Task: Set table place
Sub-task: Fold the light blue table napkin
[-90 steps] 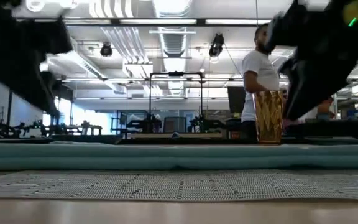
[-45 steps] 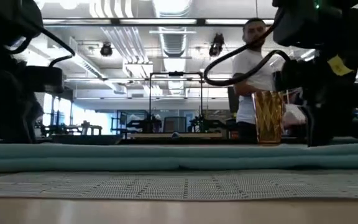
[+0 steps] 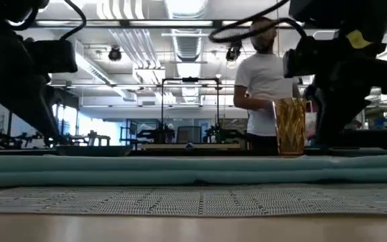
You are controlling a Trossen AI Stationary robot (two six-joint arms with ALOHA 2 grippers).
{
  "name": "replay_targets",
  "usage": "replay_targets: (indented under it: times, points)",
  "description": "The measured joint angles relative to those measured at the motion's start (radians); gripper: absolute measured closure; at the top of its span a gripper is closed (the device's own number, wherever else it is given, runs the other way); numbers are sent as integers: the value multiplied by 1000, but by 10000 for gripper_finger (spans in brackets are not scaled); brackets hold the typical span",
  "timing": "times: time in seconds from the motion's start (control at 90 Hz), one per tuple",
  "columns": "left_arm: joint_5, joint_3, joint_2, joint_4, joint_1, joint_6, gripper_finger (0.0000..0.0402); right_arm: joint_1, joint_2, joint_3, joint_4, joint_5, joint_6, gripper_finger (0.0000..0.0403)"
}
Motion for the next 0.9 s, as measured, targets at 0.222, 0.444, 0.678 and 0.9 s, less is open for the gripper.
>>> replay_targets:
  times: [0.222,0.444,0.678,0.9]
  points:
    - [-33,-1,30,89,6,91,268,3,-2,13,22,-7,-88,308]
    - [-371,17,26,357,12,385,217,2,-9,49,36,-7,-163,242]
    - [-277,66,52,409,49,550,170,0,-9,56,168,-6,-220,216]
    - [-239,217,113,143,52,570,131,7,-9,100,165,1,-297,205]
